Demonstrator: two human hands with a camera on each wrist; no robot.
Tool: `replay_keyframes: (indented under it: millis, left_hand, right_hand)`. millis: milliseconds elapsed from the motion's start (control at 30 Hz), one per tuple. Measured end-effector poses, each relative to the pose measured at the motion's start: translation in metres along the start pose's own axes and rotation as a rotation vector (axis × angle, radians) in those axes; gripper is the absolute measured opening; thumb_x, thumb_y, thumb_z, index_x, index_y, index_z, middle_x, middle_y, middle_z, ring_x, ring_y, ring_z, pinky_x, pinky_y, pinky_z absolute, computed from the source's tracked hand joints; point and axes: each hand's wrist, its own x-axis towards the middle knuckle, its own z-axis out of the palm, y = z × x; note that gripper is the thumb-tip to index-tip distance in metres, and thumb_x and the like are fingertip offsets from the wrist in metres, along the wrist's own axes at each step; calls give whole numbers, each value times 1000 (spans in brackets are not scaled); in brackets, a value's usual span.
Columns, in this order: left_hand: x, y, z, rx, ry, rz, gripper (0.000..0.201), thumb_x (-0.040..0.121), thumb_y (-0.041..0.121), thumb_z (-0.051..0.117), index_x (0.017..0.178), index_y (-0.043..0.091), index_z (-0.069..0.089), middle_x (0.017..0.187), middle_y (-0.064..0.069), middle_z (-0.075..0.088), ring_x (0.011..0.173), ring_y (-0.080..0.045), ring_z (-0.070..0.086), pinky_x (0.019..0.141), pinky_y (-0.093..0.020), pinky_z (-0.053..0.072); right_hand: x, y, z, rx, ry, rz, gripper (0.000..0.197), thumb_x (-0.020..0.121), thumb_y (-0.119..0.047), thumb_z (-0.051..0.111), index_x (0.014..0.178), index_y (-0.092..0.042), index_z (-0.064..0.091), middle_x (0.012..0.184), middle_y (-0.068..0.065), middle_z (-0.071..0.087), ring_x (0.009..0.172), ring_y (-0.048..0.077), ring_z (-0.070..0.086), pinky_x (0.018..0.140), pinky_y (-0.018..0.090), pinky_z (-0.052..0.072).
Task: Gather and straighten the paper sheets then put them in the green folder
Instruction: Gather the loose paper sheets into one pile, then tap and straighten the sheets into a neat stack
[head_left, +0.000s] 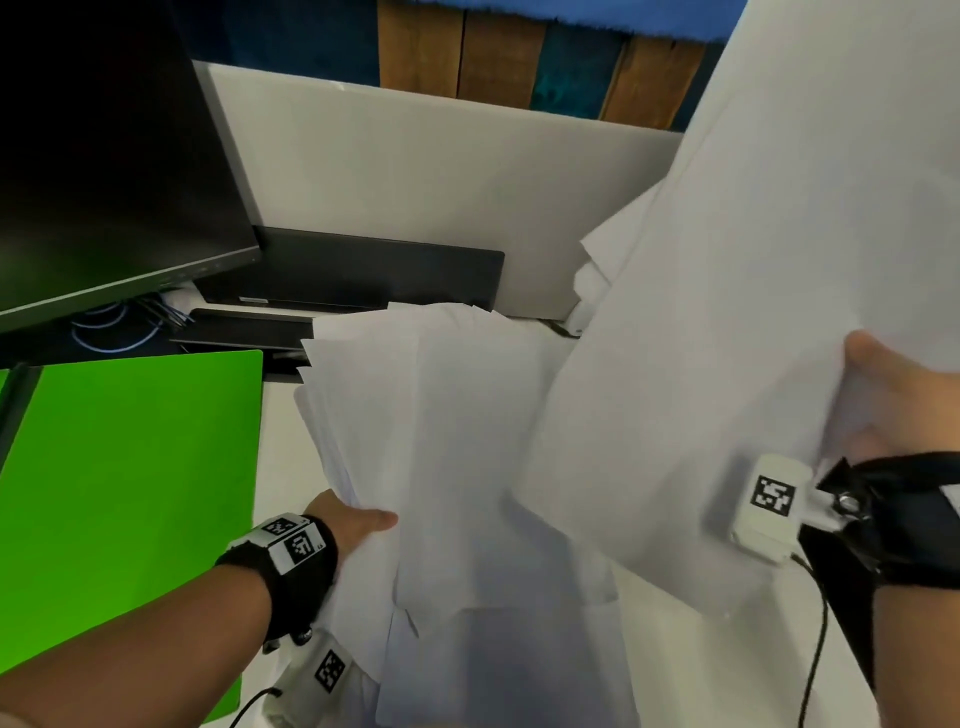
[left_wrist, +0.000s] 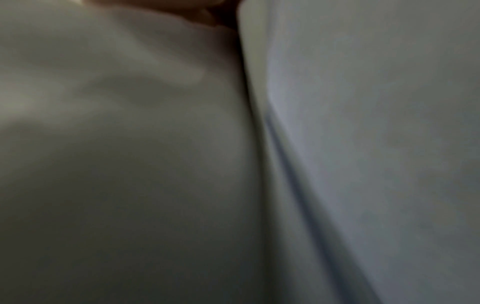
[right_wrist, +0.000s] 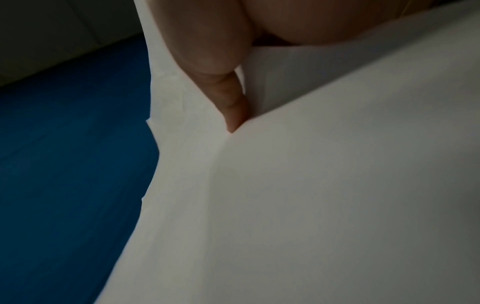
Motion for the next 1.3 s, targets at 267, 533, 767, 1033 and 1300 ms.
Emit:
replay_keyframes:
  millis: [267, 533, 767, 1033, 1300]
  left_hand:
    - [-3, 1, 0, -169, -5, 23, 68, 61, 32, 81, 117, 0, 59, 107, -16, 65, 92, -25, 59, 82, -28, 43]
    - [-18, 11, 10, -117, -98, 50, 88, 36, 39, 90, 112, 5, 62, 111, -11, 68, 95, -24, 64, 91, -36, 50]
    - [-14, 33, 3, 348, 218, 129, 81, 62, 42, 78, 127, 6, 45, 128, -13, 50, 114, -32, 50, 97, -36, 44]
    - [-10, 37, 23, 306, 139, 195, 71, 70, 38, 71, 130, 12, 43, 127, -14, 50, 111, -33, 55, 96, -38, 48]
    - [-17, 50, 30, -147, 123, 182, 99, 70, 14, 78, 143, 16, 11, 129, -11, 47, 104, -24, 49, 90, -29, 40]
  right_hand:
    - [-22, 75, 72, -225, -327, 31, 42, 77, -8, 69, 117, -1, 58, 114, 15, 65, 92, 23, 60, 79, 24, 41]
    - [-50, 141, 131, -468, -635, 108, 37, 80, -9, 66, 112, -4, 47, 107, 13, 57, 94, 24, 53, 74, 23, 36]
    - [-28, 142, 123, -605, -482, 115, 40, 76, -25, 67, 114, -16, 58, 112, 6, 58, 106, 30, 56, 85, 29, 42]
    - [-24, 142, 125, -426, -460, 328, 65, 71, -33, 77, 120, 3, 53, 118, 18, 61, 100, 33, 59, 78, 31, 43]
    - [-12, 155, 125, -146, -582, 471, 73, 28, -29, 89, 93, -2, 70, 90, 15, 73, 85, 35, 69, 86, 48, 54]
